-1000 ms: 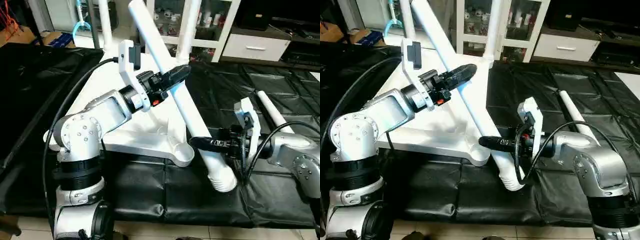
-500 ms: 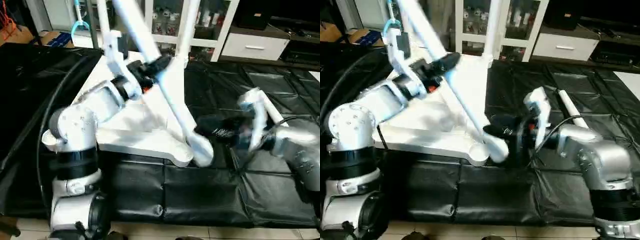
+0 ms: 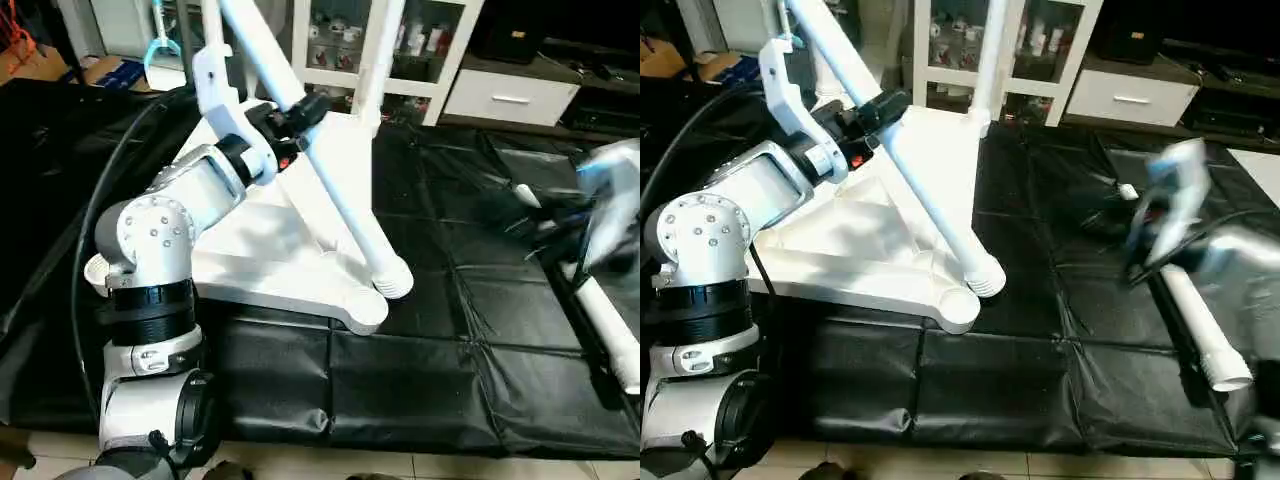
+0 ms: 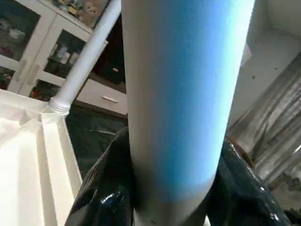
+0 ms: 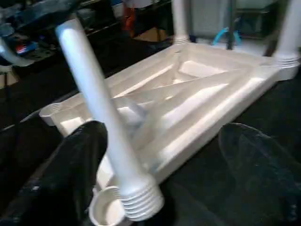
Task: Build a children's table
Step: Pick table leg
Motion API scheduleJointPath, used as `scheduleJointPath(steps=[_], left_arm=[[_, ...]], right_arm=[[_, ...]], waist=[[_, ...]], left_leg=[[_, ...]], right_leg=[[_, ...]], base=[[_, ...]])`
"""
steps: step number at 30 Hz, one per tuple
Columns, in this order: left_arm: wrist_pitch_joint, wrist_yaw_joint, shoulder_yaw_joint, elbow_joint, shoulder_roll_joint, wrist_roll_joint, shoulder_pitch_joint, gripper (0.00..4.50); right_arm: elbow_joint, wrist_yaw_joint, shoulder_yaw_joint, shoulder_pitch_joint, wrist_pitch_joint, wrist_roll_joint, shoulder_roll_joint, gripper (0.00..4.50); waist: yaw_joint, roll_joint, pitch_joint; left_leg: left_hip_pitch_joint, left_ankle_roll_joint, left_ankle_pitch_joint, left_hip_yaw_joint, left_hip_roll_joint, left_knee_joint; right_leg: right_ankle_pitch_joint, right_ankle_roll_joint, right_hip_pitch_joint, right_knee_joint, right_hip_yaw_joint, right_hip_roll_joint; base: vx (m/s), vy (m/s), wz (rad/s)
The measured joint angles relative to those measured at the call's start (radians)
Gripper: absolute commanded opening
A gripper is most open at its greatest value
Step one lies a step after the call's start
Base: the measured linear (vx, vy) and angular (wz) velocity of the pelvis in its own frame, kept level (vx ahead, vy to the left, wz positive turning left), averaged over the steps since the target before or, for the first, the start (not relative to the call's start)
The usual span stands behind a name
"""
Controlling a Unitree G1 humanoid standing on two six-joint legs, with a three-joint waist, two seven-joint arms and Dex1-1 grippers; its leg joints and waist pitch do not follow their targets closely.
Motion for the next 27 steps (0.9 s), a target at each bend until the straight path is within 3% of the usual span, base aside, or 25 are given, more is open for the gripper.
scheduleJointPath(steps=[15, 20, 27], left_arm=[[0.088, -0.190, -0.149, -0.109, 0.042, -0.102, -0.038, 1.61], [0.111, -0.208, -0.153, -0.119, 0.077, -0.114, -0.090, 1.61], [0.125, -0.232, -0.131, -0.118, 0.091, -0.155, -0.096, 1.61]], right_arm=[[-0.018, 0.238, 0.045, 0.039, 0.109, 0.101, -0.102, 4.50], [0.014, 0.260, 0.041, 0.038, 0.126, 0.111, -0.118, 4.50], [0.014, 0.258, 0.041, 0.053, 0.126, 0.115, -0.115, 4.50]], waist=[[0.000, -0.001, 0.001], [0.000, -0.003, 0.000], [0.000, -0.003, 0.000]], left_leg=[[0.000, 0.001, 0.000, 0.000, 0.000, 0.002], [0.000, 0.001, 0.000, 0.000, 0.000, 0.004], [0.000, 0.001, 0.000, 0.000, 0.000, 0.004]], right_leg=[[-0.002, 0.004, 0.000, 0.000, 0.000, 0.000], [-0.003, 0.004, 0.001, 0.001, 0.000, 0.000], [-0.002, 0.004, 0.001, 0.001, 0.000, 0.000]], base=[[0.000, 0.000, 0.00], [0.000, 0.000, 0.00], [0.000, 0.000, 0.00]])
